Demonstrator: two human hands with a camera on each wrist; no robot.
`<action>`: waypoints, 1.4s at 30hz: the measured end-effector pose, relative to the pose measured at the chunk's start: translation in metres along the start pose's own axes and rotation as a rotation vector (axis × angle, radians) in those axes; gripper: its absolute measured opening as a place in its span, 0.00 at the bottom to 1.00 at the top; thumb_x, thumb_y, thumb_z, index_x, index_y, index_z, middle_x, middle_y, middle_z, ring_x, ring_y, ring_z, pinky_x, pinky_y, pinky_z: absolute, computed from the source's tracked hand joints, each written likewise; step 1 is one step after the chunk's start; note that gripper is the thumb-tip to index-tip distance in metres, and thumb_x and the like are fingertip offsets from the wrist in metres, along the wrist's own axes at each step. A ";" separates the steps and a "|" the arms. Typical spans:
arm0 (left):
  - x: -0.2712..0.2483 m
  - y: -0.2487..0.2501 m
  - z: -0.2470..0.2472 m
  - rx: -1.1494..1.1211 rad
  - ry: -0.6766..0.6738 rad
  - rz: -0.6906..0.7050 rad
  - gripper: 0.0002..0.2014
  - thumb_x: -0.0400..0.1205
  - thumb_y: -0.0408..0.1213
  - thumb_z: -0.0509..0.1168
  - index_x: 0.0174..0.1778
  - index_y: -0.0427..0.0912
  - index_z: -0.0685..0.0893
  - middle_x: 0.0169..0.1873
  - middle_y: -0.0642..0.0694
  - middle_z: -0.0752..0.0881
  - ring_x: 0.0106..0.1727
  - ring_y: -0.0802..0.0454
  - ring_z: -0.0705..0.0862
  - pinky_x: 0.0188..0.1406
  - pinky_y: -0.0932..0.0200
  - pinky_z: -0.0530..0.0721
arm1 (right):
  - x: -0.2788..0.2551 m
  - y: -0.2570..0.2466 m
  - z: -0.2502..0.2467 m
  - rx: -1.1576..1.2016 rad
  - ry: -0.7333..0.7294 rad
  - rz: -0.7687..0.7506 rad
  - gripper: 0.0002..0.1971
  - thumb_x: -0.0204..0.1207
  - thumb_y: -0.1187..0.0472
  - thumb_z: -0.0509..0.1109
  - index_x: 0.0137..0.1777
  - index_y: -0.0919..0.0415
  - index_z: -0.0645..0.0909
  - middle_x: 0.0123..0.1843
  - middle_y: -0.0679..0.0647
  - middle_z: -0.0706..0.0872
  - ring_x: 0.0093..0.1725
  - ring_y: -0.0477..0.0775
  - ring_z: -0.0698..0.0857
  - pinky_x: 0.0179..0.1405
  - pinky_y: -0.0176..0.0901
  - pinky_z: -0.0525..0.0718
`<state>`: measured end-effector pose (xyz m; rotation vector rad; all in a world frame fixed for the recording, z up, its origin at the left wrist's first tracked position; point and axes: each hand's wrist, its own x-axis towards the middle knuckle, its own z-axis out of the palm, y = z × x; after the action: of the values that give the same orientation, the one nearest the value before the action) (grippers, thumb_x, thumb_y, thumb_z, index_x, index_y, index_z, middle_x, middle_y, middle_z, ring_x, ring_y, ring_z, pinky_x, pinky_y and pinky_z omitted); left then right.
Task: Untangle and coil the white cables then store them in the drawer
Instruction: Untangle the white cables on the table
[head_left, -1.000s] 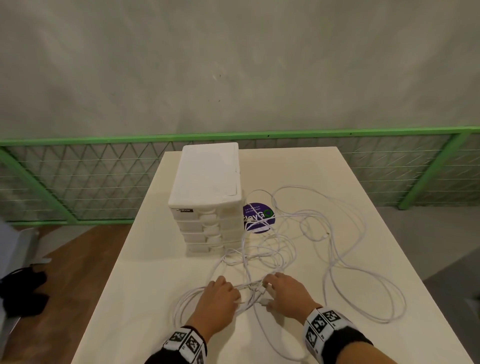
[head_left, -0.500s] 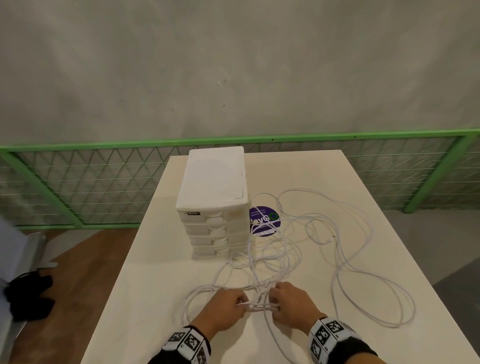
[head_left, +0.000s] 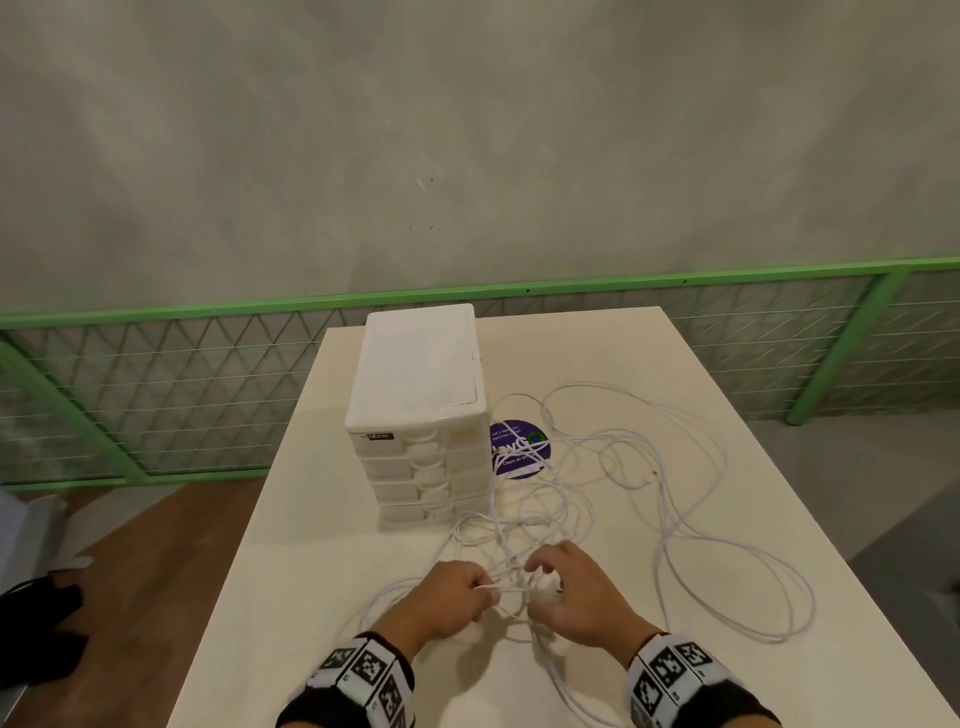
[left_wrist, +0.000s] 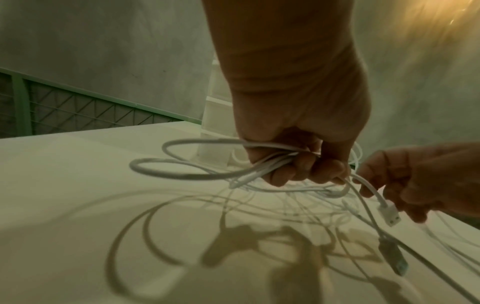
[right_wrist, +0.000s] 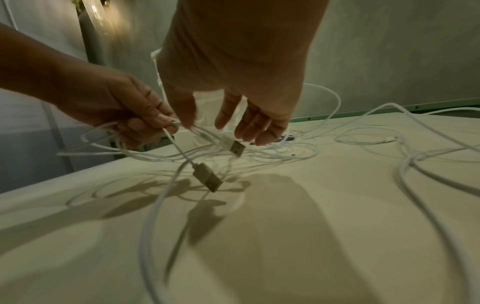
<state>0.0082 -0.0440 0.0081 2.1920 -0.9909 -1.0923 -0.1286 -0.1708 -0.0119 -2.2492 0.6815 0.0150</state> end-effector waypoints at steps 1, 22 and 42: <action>0.000 0.002 -0.004 0.003 0.001 0.017 0.13 0.79 0.40 0.64 0.27 0.52 0.77 0.23 0.55 0.79 0.26 0.61 0.73 0.26 0.71 0.70 | -0.001 -0.004 0.001 -0.001 -0.020 -0.022 0.29 0.54 0.42 0.69 0.57 0.50 0.78 0.51 0.49 0.72 0.54 0.48 0.73 0.45 0.27 0.69; -0.008 0.003 -0.060 -0.378 0.078 -0.036 0.10 0.80 0.33 0.65 0.32 0.42 0.84 0.16 0.54 0.77 0.19 0.58 0.67 0.19 0.68 0.63 | -0.010 0.033 -0.034 -0.204 -0.058 0.337 0.08 0.70 0.55 0.72 0.49 0.52 0.86 0.43 0.48 0.77 0.55 0.52 0.83 0.45 0.28 0.75; -0.008 0.017 -0.017 -0.598 -0.139 0.052 0.07 0.78 0.23 0.66 0.45 0.39 0.82 0.28 0.51 0.90 0.22 0.62 0.77 0.24 0.69 0.74 | 0.002 -0.024 -0.028 1.076 0.090 0.485 0.15 0.73 0.54 0.72 0.44 0.69 0.79 0.31 0.59 0.76 0.21 0.52 0.79 0.20 0.42 0.82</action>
<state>0.0128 -0.0462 0.0329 1.6181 -0.6552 -1.3246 -0.1209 -0.1778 0.0237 -1.0393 0.9665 -0.1750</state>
